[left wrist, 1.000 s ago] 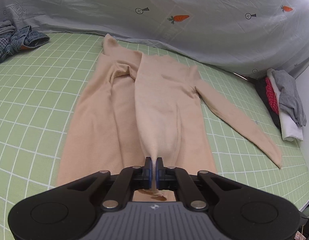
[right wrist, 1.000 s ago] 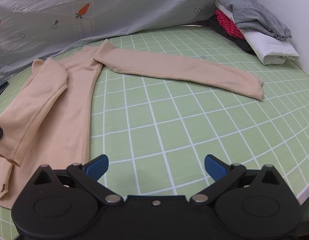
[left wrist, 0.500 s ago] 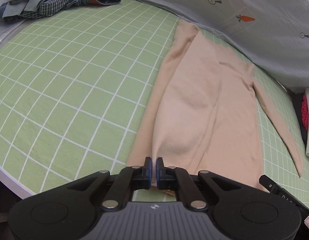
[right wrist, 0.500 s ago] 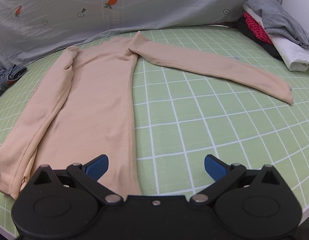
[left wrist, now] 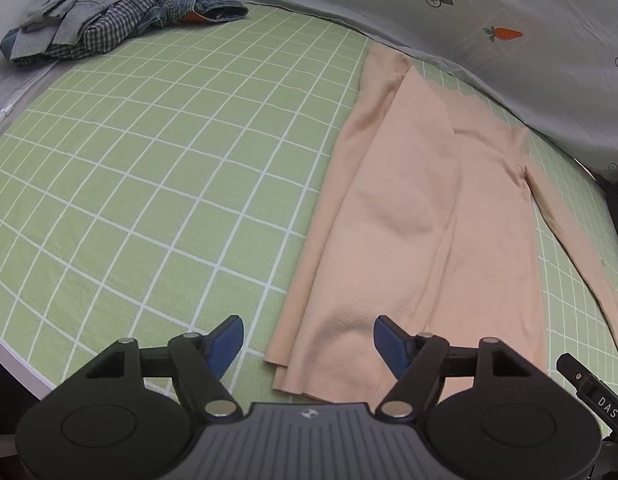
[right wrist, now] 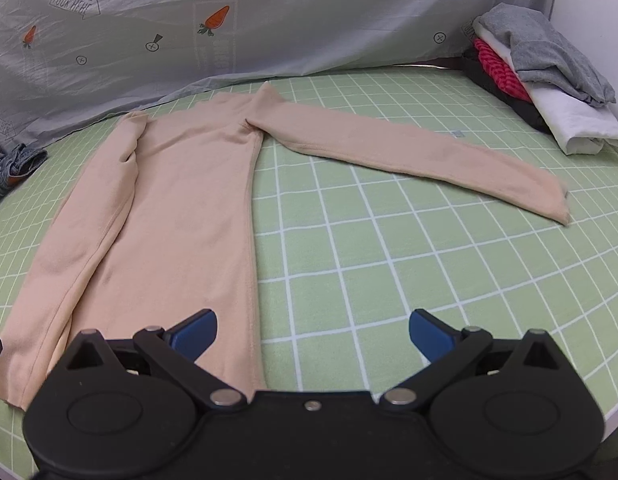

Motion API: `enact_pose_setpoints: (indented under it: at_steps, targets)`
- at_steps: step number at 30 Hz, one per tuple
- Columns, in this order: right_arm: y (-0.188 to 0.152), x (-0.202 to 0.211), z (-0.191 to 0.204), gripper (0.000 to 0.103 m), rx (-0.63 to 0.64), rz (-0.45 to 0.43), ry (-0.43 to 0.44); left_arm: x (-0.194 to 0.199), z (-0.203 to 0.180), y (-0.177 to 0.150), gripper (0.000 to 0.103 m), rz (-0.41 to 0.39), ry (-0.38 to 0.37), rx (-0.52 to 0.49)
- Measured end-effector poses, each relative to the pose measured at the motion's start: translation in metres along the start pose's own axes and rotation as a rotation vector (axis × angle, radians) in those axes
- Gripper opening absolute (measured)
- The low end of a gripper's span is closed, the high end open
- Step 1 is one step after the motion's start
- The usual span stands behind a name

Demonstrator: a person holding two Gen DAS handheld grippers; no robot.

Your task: Fold clothes

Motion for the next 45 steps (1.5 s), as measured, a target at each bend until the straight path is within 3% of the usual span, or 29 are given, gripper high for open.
enact_pose_setpoints:
  at_steps: [14, 25, 31, 34, 37, 41, 45]
  targets:
    - [0.034, -0.032, -0.031, 0.103, -0.070, -0.013, 0.029, -0.022, -0.043, 0.028, 0.079, -0.008, 0.029, -0.071]
    - [0.082, -0.101, -0.092, 0.103, -0.215, 0.013, -0.088, -0.085, -0.068, 0.083, 0.080, 0.034, 0.092, -0.075]
    - [0.104, -0.135, -0.135, 0.103, -0.229, -0.005, -0.273, -0.125, -0.083, 0.112, 0.080, 0.066, 0.124, -0.183]
    - [0.104, -0.142, -0.160, 0.103, -0.247, -0.006, -0.336, -0.137, -0.085, 0.115, 0.088, 0.078, 0.139, -0.234]
    - [0.098, -0.140, -0.182, 0.103, -0.279, -0.030, -0.394, -0.140, -0.081, 0.117, 0.093, 0.080, 0.141, -0.215]
    - [0.096, -0.140, -0.192, 0.103, -0.267, -0.046, -0.399, -0.143, -0.077, 0.116, 0.101, 0.080, 0.149, -0.183]
    - [0.098, -0.141, -0.191, 0.103, -0.265, -0.037, -0.408, -0.143, -0.075, 0.117, 0.103, 0.082, 0.153, -0.157]
Point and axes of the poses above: each gripper's, at about its wrist camera, not at the fingertips, and x roughly against the way its jaws point, z to its left, y to its top, the point moved 1 cm from there along -x, roughly the way its jaws point, and after that the axes turned 5 degrees about -z, right-handed, at the moved point
